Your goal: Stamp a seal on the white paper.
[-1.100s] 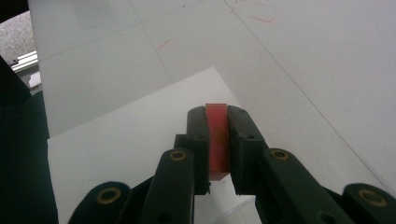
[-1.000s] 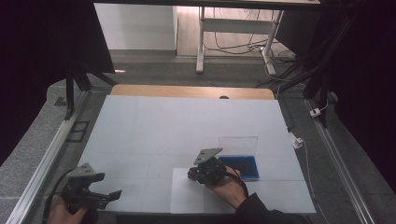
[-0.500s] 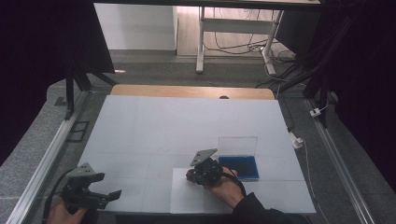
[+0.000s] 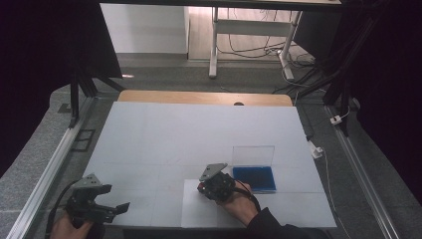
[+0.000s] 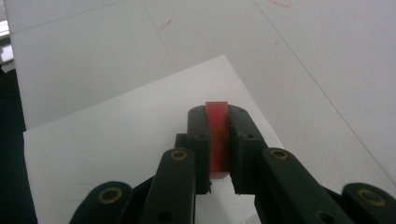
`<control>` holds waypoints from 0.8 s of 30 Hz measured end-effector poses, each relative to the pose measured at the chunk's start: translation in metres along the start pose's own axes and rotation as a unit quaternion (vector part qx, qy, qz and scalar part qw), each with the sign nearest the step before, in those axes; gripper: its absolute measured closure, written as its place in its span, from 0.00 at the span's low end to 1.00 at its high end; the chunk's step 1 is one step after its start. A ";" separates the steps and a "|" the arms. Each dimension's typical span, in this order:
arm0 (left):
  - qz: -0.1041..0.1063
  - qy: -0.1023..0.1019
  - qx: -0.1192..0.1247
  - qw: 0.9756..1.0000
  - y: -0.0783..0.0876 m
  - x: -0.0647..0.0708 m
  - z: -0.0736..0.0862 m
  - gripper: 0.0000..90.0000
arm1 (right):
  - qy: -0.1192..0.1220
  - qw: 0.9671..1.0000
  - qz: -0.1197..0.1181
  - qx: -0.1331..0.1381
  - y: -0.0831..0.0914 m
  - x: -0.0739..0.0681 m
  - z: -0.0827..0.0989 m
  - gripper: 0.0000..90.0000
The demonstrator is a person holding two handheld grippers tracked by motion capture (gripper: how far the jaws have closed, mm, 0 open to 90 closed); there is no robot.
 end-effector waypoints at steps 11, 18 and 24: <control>0.000 0.001 0.001 1.000 0.000 0.000 0.000 0.03 | -0.041 0.998 -0.043 0.016 -0.001 0.012 0.003 0.89; 0.001 0.001 0.001 1.000 0.000 0.000 0.000 0.03 | -0.019 0.999 -0.024 0.007 -0.001 0.006 0.001 0.89; 0.002 0.002 0.003 1.000 0.001 -0.001 0.000 0.03 | -0.013 1.000 -0.018 0.008 -0.001 0.005 0.002 0.89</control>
Point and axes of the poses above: each handheld gripper's, and its own axes: y roughly backward along the jaws, z roughly out of its underside, x roughly to its right, the point moved 4 cm from there along -y, roughly forward along the jaws, and after that the axes turned 1 degree about y, right-handed, at the moved point
